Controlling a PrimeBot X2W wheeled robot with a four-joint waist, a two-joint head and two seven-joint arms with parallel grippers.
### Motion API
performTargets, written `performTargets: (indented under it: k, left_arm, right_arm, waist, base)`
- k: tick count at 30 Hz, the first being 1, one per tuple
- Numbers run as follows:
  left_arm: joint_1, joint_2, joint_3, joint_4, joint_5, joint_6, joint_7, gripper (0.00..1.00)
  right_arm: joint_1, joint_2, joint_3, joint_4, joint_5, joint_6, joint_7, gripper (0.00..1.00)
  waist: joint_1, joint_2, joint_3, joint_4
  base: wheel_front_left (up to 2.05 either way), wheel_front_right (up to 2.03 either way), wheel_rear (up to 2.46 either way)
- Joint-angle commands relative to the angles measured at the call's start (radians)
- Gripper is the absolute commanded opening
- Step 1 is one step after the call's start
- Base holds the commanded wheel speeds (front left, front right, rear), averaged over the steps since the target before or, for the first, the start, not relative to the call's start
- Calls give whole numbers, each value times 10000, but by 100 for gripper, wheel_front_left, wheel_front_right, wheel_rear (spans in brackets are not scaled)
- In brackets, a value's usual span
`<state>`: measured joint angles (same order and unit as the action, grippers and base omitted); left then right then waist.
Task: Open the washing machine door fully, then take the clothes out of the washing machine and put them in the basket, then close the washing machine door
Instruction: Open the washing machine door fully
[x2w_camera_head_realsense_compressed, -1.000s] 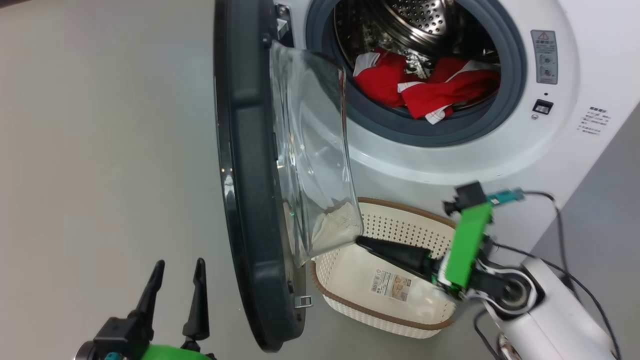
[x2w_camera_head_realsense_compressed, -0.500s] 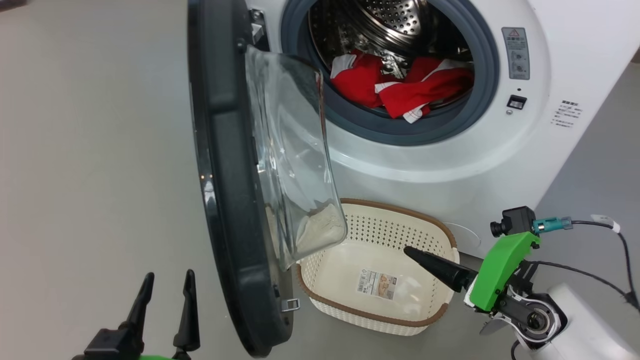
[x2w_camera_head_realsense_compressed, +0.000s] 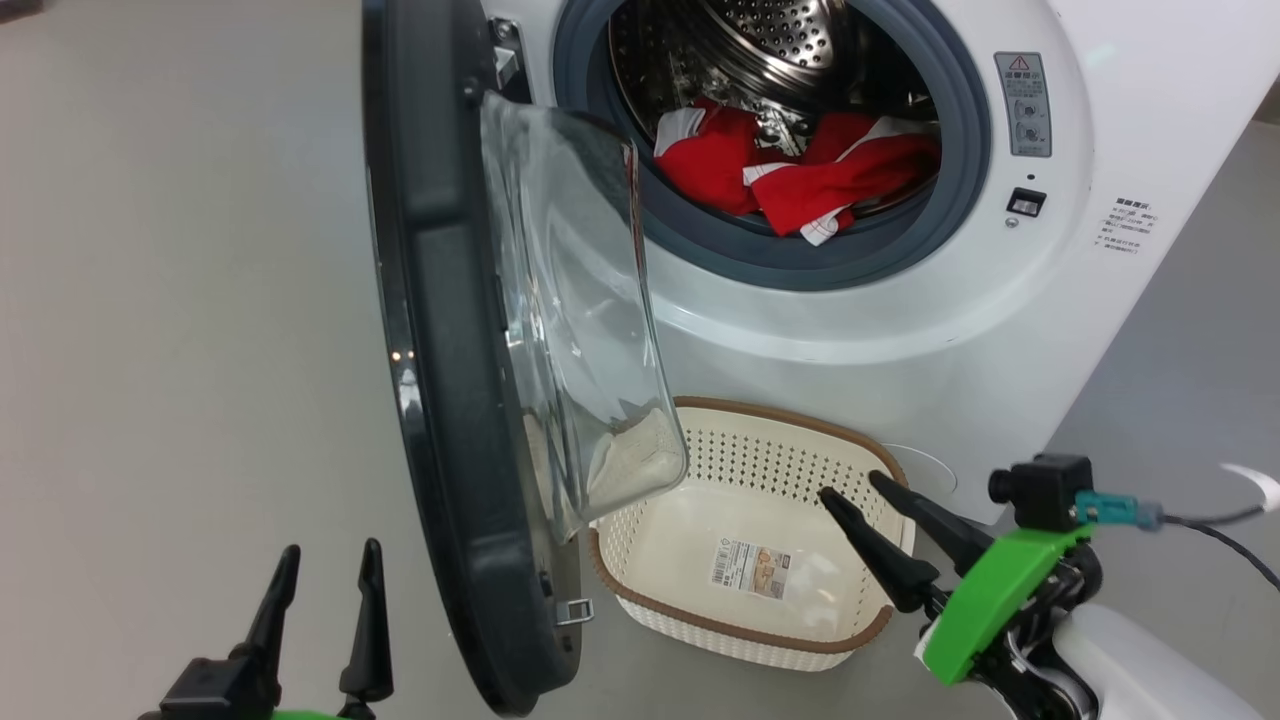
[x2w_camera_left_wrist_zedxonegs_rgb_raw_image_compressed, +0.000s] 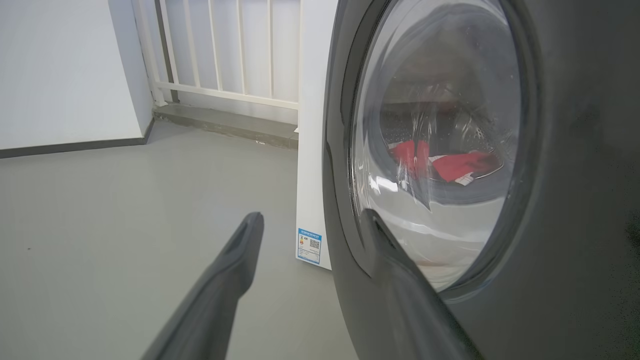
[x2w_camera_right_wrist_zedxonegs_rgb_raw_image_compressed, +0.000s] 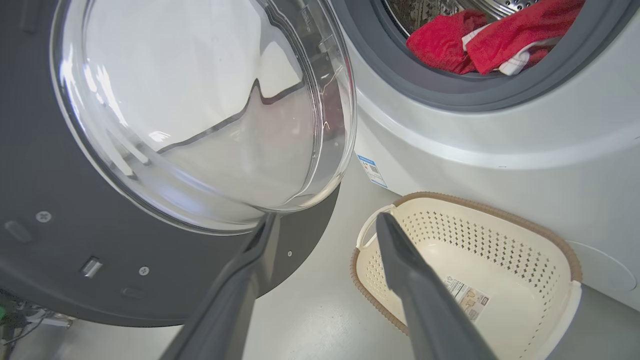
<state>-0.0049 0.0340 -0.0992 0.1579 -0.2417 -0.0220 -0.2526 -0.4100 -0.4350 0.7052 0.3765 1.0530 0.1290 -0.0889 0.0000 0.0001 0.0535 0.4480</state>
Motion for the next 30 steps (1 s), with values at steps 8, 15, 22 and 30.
performTargets:
  k: [8,15,22,30]
  left_arm:
    - [-109,162,469,-268,20,43,-92,100]
    - [-144,162,499,-306,0,56,-92,100]
    - [-156,162,480,-338,3,77,-92,100]
    - [-153,162,451,-356,50,72,-92,100]
  right_arm:
    - [-162,62,-153,748,-1826,17,-1717,100]
    - [1112,1045,-2315,-123,-4294,17,-1726,100]
    - [1979,1836,-3797,-979,-6098,17,-1727,100]
    - [2413,2235,-4468,-1336,-6789,17,-1728,100]
  waist:
    - [0,-1,-60,3]
    - [0,-1,-23,1]
    - [0,-1,-17,7]
    - [0,-1,-65,23]
  base:
    - [0,0,0]
    - [0,0,0]
    - [0,0,0]
    - [0,0,0]
